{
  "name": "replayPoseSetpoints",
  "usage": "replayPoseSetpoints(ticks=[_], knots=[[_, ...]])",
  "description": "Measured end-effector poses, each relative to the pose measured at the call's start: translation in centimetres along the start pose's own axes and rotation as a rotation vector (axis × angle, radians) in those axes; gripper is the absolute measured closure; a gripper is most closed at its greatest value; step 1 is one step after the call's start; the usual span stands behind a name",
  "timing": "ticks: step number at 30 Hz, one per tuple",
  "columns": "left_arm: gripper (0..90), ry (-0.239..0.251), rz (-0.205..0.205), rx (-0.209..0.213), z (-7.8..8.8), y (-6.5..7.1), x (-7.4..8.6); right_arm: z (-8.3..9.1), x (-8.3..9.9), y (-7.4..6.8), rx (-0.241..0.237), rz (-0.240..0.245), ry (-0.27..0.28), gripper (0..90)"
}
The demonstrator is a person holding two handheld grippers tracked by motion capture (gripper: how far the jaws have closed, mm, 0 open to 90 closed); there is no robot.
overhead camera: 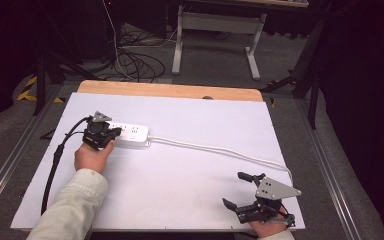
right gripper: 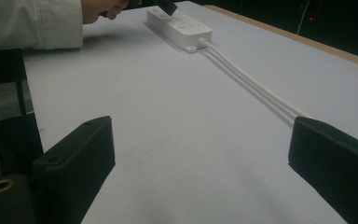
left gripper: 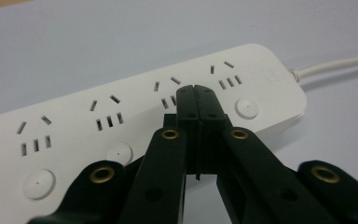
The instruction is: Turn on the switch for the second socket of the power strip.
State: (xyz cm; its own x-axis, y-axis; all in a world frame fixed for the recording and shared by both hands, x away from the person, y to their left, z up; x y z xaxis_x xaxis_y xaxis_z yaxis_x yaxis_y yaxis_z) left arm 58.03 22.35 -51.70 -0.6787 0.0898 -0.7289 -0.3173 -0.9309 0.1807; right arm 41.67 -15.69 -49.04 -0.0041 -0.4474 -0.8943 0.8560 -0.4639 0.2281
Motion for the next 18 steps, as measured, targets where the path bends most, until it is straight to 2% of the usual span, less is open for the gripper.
replayPoseSetpoints(ticks=[5,7,11,13,15,17,18], knots=[[89.7,0.031,0.008,0.01,1.4,0.0,-0.8,0.0,0.0,0.0,0.001,0.001,0.0,7.5],[84.9,0.041,0.017,0.015,1.9,0.0,-1.0,0.0,0.0,0.0,0.001,0.0,0.0,7.5],[80.1,0.051,0.004,0.014,2.7,0.1,-1.2,0.0,0.0,0.0,0.002,0.0,-0.001,7.5],[71.9,0.057,0.006,0.014,2.9,0.2,-1.3,0.0,0.0,0.0,0.002,-0.001,-0.002,7.5],[64.1,0.066,0.038,0.04,3.4,0.6,-1.4,0.0,0.0,0.0,0.002,-0.001,-0.002,7.5],[55.3,0.068,0.046,0.054,3.6,0.9,-1.4,0.0,0.0,0.0,0.002,-0.002,0.0,7.5],[55.3,0.077,0.046,0.058,3.8,1.0,-1.6,0.0,0.0,0.0,0.002,-0.002,0.0,7.5]])
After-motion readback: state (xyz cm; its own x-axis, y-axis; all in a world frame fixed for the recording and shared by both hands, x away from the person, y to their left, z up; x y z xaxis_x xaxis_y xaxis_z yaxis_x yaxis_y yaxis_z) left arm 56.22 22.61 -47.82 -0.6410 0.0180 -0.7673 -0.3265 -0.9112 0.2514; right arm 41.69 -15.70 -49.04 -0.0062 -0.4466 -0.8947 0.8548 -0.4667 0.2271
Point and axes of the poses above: each handheld gripper's, and its own axes: z roughly backward along the jaws, x roughly out of its underside, y roughly to its right, the point moved 10 cm from there along -z, roughly forward along the jaws, and after that the axes turned 11 degrees about z, right-handed, at the moved point
